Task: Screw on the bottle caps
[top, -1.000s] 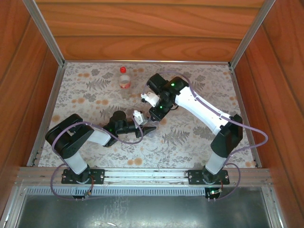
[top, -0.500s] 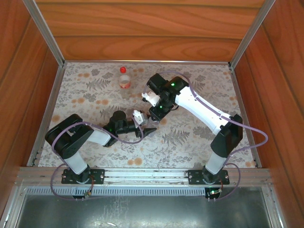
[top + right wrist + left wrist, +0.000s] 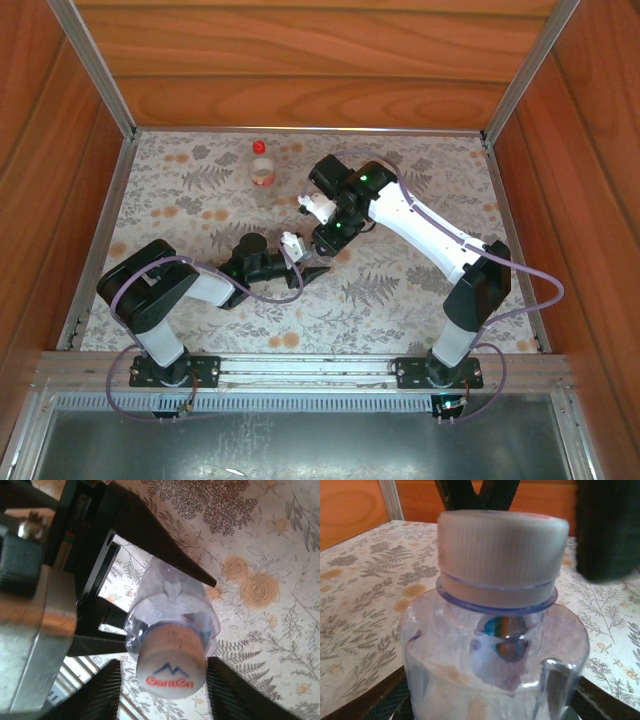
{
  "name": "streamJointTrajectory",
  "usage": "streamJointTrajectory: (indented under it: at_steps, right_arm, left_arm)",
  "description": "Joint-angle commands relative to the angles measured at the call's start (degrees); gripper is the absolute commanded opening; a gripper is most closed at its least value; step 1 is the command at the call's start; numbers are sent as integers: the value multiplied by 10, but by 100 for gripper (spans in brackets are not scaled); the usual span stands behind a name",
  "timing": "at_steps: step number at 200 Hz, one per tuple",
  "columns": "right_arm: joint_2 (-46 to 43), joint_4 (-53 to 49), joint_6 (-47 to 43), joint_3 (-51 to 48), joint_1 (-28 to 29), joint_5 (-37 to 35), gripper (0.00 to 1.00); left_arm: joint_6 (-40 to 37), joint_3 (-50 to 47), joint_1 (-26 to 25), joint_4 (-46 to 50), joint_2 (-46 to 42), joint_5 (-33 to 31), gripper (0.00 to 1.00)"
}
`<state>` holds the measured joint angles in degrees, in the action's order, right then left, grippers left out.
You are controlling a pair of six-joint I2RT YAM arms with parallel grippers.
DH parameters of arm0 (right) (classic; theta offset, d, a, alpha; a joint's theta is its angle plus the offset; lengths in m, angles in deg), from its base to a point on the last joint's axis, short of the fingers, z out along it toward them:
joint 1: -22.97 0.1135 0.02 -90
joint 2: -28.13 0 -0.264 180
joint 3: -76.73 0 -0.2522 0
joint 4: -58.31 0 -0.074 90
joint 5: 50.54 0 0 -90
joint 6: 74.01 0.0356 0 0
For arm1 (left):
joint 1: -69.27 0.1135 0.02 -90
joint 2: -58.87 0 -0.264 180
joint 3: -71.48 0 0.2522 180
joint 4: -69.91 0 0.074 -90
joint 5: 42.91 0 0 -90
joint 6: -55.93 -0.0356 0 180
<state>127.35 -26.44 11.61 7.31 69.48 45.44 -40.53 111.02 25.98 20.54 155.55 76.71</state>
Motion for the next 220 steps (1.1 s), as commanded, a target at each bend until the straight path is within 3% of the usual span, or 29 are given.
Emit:
streamJointTrajectory:
  at_steps: [1,34,64,102,150,193,220]
  right_arm:
    - [-24,-3,6,0,2,16,62]
    - [-65,35,13,-21,-4,17,75]
    - [-108,88,16,-61,-6,1,80]
    - [-219,280,-3,-221,-7,-11,88]
    - [-310,543,37,-416,-6,9,86]
    - [-289,570,58,-436,-7,12,80]
    - [-278,582,72,-438,-7,19,70]
  left_arm:
    - [2,9,0,-4,7,-9,61]
    - [7,4,0,-4,4,-11,53]
    - [21,11,4,-4,4,-19,48]
    - [39,27,10,-5,2,-12,43]
    - [47,38,10,-4,-22,30,43]
    - [51,32,10,-4,-41,44,43]
    - [53,30,10,-4,-44,46,43]
